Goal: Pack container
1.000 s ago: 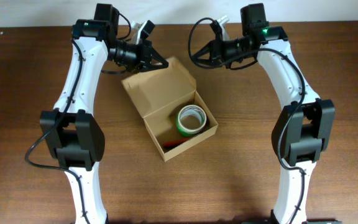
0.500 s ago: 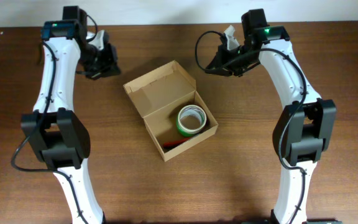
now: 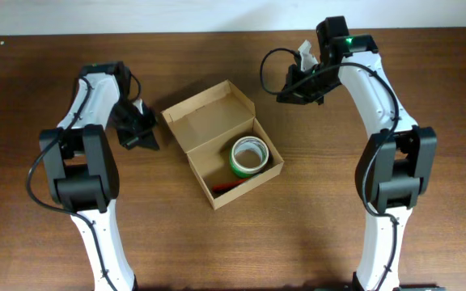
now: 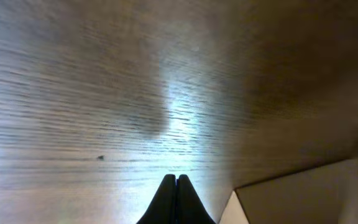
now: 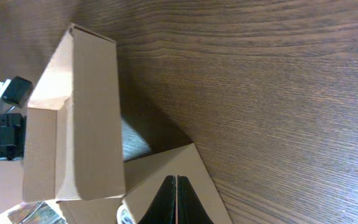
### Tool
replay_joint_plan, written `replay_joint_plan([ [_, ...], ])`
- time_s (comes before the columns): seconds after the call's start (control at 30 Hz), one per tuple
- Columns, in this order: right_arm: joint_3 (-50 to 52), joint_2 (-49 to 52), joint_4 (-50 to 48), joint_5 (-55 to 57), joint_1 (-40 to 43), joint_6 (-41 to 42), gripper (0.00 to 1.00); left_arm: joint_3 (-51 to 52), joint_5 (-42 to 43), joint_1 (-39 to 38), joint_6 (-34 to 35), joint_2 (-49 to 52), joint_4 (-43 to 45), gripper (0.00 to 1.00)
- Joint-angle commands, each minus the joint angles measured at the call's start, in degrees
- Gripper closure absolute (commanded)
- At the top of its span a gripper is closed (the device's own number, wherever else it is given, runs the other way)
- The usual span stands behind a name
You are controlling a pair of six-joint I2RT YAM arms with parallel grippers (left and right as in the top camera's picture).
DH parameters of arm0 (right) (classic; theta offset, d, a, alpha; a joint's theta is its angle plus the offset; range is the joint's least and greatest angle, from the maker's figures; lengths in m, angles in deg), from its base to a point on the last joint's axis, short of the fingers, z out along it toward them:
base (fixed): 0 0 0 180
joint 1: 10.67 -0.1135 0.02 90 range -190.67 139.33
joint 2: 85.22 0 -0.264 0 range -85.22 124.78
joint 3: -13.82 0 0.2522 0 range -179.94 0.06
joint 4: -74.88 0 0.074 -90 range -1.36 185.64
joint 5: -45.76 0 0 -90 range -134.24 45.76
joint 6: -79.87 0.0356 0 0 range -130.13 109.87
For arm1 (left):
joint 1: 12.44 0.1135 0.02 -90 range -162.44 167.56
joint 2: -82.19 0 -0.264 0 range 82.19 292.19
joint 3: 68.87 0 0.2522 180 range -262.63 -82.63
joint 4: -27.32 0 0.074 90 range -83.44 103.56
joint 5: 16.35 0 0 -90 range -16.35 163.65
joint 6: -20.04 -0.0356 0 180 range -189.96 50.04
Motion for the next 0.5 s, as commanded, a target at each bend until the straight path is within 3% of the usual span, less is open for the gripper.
replay_joint_plan([
  [0.0, -0.2, 1.1, 0.1, 0.9, 0.3, -0.4, 0.96, 2.2, 6.6, -0.3, 0.3, 0.2, 5.0, 0.98],
  [0.47, -0.2, 1.2, 0.0, 2.7, 0.4, 0.5, 0.96, 2.7, 19.5, -3.7, 0.2, 0.4, 26.5, 0.98],
])
